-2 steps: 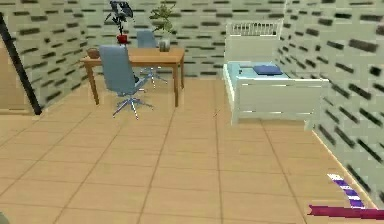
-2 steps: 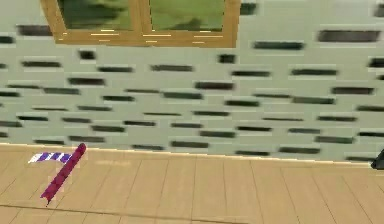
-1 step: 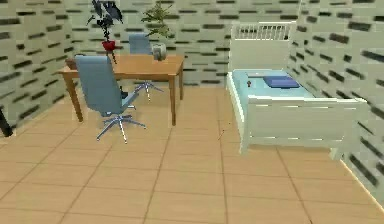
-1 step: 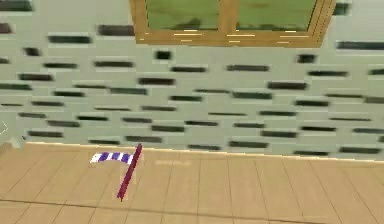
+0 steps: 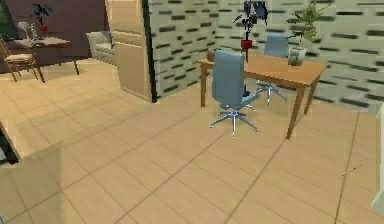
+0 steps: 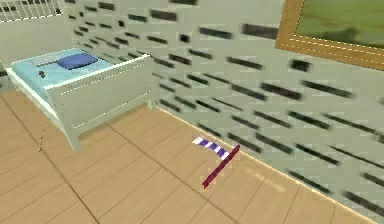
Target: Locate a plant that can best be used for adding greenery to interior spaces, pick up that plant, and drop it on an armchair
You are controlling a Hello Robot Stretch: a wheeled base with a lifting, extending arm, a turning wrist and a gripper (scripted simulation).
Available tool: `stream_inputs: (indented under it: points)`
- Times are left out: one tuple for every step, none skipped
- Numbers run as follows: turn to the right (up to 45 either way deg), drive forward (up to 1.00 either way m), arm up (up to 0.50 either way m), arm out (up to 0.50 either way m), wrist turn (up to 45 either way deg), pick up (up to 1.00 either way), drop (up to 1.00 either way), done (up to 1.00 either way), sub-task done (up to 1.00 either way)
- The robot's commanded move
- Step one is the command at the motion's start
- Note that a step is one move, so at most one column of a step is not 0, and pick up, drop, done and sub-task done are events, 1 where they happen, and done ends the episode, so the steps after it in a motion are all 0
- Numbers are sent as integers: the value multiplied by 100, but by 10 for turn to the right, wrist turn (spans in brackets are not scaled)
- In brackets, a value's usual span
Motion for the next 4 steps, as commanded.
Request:
stream_inputs:
  points:
    - [0, 40, 0, 0, 0, 0, 0, 0, 0]
    - [-450, 0, 0, 0, 0, 0, 0, 0, 0]
    - [0, 100, 0, 0, 0, 0, 0, 0, 0]
    - [0, 100, 0, 0, 0, 0, 0, 0, 0]
